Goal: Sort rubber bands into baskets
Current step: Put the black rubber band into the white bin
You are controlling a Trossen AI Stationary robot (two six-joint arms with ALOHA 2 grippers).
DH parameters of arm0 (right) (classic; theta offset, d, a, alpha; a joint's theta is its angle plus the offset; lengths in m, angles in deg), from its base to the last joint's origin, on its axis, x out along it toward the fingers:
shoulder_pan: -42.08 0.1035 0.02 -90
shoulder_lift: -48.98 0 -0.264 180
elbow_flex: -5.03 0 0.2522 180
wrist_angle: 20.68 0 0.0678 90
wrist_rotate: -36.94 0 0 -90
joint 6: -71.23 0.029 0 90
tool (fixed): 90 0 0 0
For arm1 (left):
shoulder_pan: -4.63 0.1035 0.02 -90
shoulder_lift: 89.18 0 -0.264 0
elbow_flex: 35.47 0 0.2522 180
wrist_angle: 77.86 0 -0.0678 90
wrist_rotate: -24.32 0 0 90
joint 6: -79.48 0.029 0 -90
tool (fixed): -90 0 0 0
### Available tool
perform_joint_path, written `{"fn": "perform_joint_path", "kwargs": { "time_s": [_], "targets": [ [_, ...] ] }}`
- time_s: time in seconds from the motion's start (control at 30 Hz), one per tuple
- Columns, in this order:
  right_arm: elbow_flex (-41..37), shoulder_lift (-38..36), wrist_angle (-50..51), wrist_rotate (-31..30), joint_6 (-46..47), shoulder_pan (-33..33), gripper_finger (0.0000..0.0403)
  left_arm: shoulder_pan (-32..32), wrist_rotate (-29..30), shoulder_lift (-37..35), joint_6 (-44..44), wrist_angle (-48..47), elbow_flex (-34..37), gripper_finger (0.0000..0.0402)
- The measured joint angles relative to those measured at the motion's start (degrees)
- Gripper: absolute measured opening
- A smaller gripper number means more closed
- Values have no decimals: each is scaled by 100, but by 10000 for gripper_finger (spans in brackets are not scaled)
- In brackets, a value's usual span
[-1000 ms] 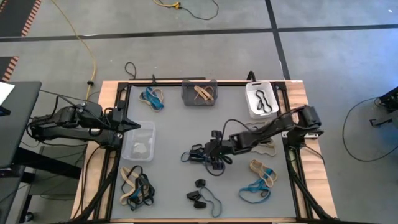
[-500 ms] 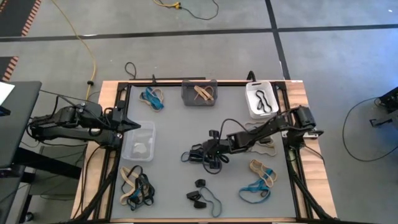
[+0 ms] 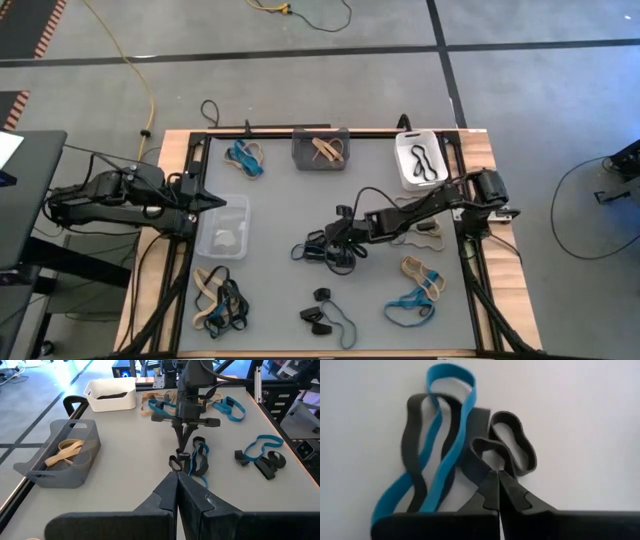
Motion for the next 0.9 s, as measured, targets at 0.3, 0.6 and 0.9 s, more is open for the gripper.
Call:
{"fn": "perform_joint_path", "kwargs": {
  "time_s": [0.3, 0.6, 0.9],
  "targets": [
    [86, -311, 284, 83, -21, 32, 23, 0, 0, -1, 0, -2, 1, 0],
    [82, -313, 519, 289, 149, -54, 68, 1, 0, -2, 0, -2, 1, 0],
    [81, -313, 935, 368, 296, -51, 121, 1, 0, 0, 0, -2, -1, 0]
  ]
}}
